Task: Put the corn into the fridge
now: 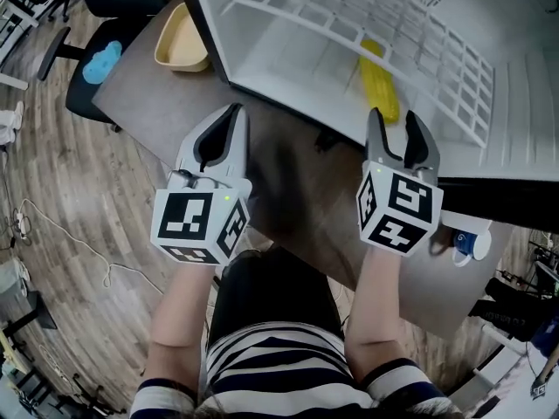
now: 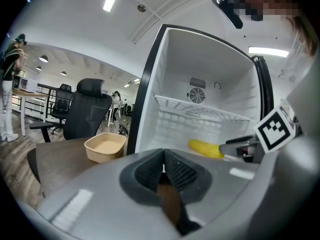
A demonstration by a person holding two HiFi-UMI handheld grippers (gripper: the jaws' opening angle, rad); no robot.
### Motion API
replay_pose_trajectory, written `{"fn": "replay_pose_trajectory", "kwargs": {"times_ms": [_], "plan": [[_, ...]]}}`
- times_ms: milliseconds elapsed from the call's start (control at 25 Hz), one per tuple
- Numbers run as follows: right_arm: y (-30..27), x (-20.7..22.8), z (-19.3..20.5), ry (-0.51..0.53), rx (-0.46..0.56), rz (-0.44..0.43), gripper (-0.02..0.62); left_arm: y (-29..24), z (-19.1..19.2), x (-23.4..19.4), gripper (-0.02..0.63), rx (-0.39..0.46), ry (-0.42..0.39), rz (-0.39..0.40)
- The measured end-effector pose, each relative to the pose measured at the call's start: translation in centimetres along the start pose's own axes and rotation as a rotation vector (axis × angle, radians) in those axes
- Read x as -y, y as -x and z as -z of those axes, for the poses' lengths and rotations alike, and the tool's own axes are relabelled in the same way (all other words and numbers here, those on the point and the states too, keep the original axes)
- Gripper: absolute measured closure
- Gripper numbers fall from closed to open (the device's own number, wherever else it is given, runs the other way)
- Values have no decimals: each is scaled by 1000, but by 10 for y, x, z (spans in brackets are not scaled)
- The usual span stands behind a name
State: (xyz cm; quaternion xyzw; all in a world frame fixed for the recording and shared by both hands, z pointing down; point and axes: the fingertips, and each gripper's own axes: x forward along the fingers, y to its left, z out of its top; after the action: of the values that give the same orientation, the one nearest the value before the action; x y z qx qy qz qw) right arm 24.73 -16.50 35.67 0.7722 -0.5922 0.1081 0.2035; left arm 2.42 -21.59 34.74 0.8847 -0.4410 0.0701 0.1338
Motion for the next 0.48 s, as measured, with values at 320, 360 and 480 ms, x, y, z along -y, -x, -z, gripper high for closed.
{"fn": "replay_pose_trajectory", "kwargs": {"times_ms": [320, 360, 480], "plan": [[29, -4, 11, -58, 31, -12, 440, 25, 0, -2, 606, -3, 6, -25], [33, -4, 13, -65, 29, -16, 445, 28, 0, -2, 606, -4, 8, -28], [45, -2, 13, -74, 27, -20, 467, 36, -2, -1, 606, -6, 12, -35]]}}
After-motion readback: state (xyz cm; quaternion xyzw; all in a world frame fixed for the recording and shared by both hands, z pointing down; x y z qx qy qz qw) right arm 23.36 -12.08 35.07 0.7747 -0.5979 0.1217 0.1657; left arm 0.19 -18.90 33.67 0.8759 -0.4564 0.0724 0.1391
